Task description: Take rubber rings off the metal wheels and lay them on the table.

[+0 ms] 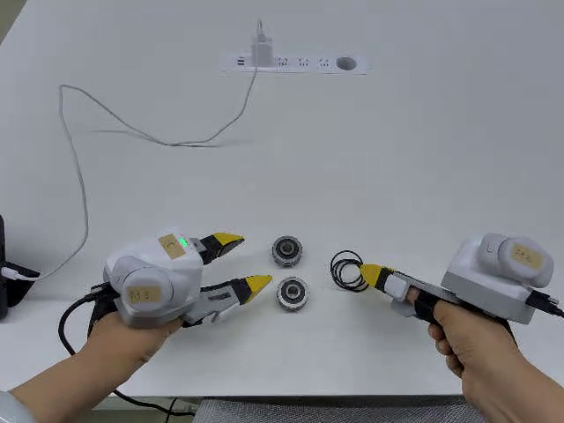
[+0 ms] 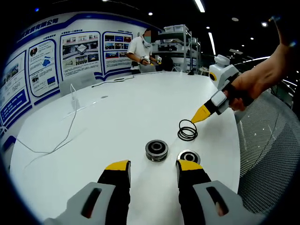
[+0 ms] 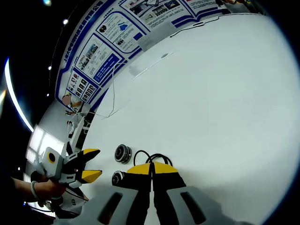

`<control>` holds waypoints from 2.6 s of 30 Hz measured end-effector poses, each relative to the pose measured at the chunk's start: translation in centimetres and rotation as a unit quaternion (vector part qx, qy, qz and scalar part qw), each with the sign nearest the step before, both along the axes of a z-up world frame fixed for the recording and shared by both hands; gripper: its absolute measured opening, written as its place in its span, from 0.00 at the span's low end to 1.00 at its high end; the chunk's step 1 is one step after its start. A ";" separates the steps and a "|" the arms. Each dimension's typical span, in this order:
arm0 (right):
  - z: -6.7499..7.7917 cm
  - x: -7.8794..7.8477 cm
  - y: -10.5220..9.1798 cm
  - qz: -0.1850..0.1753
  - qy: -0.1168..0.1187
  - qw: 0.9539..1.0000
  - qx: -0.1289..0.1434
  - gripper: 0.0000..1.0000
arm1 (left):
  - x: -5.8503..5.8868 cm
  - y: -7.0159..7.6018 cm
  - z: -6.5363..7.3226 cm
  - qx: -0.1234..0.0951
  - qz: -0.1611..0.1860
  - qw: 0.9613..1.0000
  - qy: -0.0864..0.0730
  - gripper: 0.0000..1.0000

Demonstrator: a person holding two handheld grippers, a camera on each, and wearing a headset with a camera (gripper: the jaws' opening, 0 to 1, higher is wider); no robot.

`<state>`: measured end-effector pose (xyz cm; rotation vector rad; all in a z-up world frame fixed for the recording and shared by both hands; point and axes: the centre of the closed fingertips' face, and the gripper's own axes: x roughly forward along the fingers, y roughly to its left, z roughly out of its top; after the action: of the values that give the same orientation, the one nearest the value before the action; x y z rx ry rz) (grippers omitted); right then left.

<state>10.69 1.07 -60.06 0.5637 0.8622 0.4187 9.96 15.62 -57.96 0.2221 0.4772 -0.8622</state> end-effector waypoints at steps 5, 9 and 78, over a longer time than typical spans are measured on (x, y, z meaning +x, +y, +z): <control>-0.6 0.1 -0.4 0.000 0.002 1.000 -0.019 0.02 | -0.5 0.5 -0.1 0.002 0.006 1.000 0.003 0.40; -1.2 0.1 -0.7 0.005 0.002 0.999 -0.038 0.03 | -0.9 0.7 -0.2 0.002 0.007 1.000 0.005 0.40; 2.2 -6.8 2.6 0.252 -0.198 0.929 -0.188 0.98 | -8.5 3.0 2.0 -0.078 0.074 0.993 0.057 0.77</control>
<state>3.85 3.67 -57.82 -0.1121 0.6630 0.7827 1.46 18.65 -55.99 -0.0060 0.5231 -0.7643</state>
